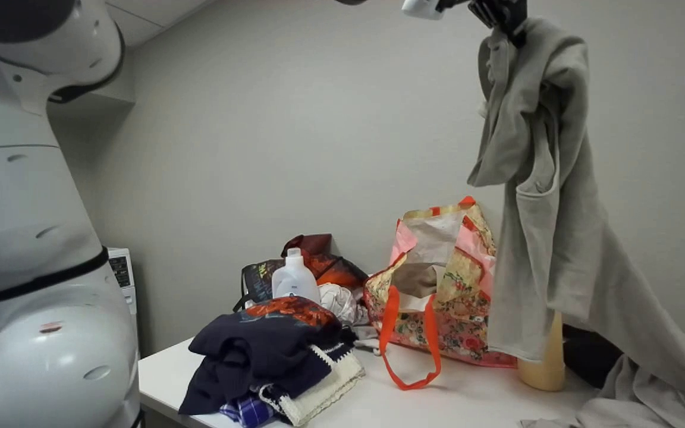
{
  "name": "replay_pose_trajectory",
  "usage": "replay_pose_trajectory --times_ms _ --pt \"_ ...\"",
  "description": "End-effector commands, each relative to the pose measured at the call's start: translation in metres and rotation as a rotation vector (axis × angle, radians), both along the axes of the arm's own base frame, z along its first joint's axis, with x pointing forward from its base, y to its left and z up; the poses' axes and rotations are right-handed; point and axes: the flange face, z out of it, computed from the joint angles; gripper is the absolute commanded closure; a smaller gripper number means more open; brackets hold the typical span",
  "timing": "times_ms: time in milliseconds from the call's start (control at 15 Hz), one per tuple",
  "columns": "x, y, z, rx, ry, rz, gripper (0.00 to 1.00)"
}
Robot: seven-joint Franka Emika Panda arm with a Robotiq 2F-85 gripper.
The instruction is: Move the cream clothing to the left
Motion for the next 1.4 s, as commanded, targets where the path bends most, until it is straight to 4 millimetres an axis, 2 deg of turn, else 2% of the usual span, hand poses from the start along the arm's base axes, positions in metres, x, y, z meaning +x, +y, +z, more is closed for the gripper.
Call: replay_pose_trajectory --times_ms 0,267,467,600,800,933,1200,1333 --pt "-0.036 0.034 0.056 -0.037 -0.099 0.053 0.97" --pt "-0.076 0.07 0.1 -0.066 -0.184 0.114 0.97" --pt "-0.09 0.101 0.113 -0.034 -0.148 0.248 0.97" --pt "-0.087 0.123 0.111 0.016 -0.095 0.361 0.97" --pt "-0.067 0.154 0.096 0.105 0.007 0.503 0.97" --pt "-0.047 0.169 0.077 0.157 0.073 0.562 0.97" --pt "0.008 0.188 0.019 0.25 0.253 0.626 0.97" --pt "0.037 0.187 -0.013 0.261 0.314 0.59 0.97"
